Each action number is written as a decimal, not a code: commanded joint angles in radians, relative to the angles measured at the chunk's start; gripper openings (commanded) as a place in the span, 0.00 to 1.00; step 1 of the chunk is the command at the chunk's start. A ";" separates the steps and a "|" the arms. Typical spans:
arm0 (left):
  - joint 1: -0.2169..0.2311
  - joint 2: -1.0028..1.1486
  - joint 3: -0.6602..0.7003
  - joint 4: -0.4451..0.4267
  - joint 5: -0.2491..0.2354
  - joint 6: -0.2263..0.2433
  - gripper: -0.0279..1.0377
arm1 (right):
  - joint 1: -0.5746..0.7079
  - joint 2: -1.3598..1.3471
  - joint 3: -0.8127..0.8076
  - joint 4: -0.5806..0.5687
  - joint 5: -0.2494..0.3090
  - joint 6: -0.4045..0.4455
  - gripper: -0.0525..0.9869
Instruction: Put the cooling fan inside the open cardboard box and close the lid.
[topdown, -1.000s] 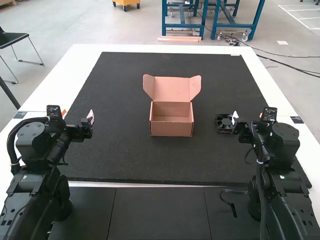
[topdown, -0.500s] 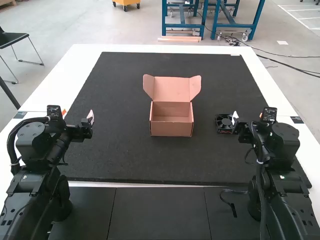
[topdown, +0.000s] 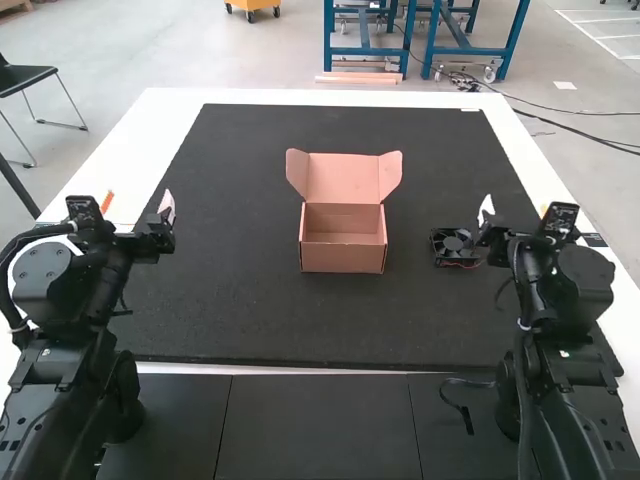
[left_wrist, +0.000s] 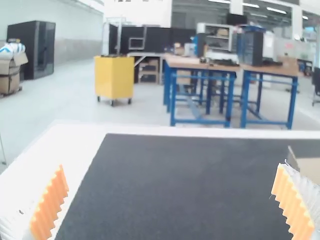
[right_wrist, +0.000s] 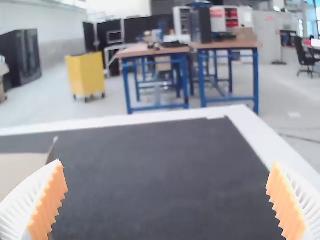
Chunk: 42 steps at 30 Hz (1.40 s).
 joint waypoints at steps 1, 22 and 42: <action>-0.004 0.095 0.121 0.018 -0.014 -0.014 0.93 | -0.009 0.092 0.113 0.021 0.018 0.012 0.93; -0.099 0.905 0.766 -0.285 0.254 0.055 0.93 | -0.007 0.965 1.030 -0.734 0.041 -0.020 0.92; -0.434 1.035 0.887 -0.558 0.062 0.129 0.93 | -0.098 1.242 1.147 -0.845 0.047 -0.027 0.92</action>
